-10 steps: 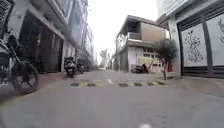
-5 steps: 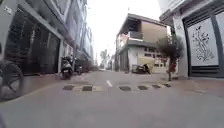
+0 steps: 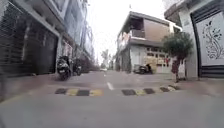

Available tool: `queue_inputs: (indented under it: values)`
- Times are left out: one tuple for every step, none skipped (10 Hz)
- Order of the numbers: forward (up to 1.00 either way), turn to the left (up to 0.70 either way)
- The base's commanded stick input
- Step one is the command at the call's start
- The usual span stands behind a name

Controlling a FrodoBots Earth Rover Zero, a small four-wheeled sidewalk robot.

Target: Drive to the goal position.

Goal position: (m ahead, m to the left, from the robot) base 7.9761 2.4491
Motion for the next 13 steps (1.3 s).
queue_inputs:
  values:
    - [1.0, 0.0]
    - [1.0, 0.0]
    - [1.0, 0.0]
    - [1.0, -0.03]
    - [1.0, -0.37]
    - [1.0, -0.4]
    - [1.0, -0.4]
    - [1.0, -0.4]
    - [1.0, -0.27]
    - [1.0, 0.0]
    - [1.0, 0.0]
    - [1.0, 0.0]
    - [1.0, 0.0]
